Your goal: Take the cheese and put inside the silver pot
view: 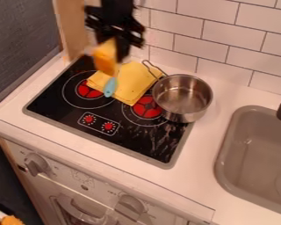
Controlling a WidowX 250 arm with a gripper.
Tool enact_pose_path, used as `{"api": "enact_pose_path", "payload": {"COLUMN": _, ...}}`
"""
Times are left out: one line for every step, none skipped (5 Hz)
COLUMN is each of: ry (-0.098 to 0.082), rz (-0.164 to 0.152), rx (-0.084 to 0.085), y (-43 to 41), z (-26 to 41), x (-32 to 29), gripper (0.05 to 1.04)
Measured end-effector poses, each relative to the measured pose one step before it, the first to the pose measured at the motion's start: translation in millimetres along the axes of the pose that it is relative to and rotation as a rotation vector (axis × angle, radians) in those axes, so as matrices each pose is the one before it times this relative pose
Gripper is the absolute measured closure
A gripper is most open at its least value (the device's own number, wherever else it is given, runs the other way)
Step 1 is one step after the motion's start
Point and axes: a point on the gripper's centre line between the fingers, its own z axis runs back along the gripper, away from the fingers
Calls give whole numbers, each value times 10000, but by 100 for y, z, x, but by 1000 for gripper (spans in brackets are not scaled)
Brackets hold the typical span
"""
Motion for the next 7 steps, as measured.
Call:
{"api": "enact_pose_path", "payload": {"ry": -91, "rz": -1099, "rx": -157, "y": -4718, "z": 57, "x": 1078, "gripper": 674}}
{"api": "enact_pose_path", "payload": {"ry": 543, "rz": -492, "rx": -262, "y": -3821, "z": -2054, "x": 1613, "gripper": 674}}
{"api": "enact_pose_path", "payload": {"ry": 181, "rz": -128, "rx": -284, "y": -699, "z": -1462, "x": 1401, "gripper": 674}}
{"api": "enact_pose_path", "payload": {"ry": 317, "rz": 64, "rx": -65, "y": -52, "z": -1407, "x": 561, "gripper": 595}}
{"api": "enact_pose_path", "payload": {"ry": 138, "rz": 1, "rx": -22, "y": 77, "z": 238, "x": 63, "gripper": 297}}
{"api": "enact_pose_path", "payload": {"ry": 117, "rz": 48, "rx": -55, "y": -161, "z": -73, "x": -257, "gripper": 81}}
{"api": "enact_pose_path", "payload": {"ry": -318, "rz": 223, "rx": 115, "y": -220, "z": 2364, "x": -1689, "gripper": 79}}
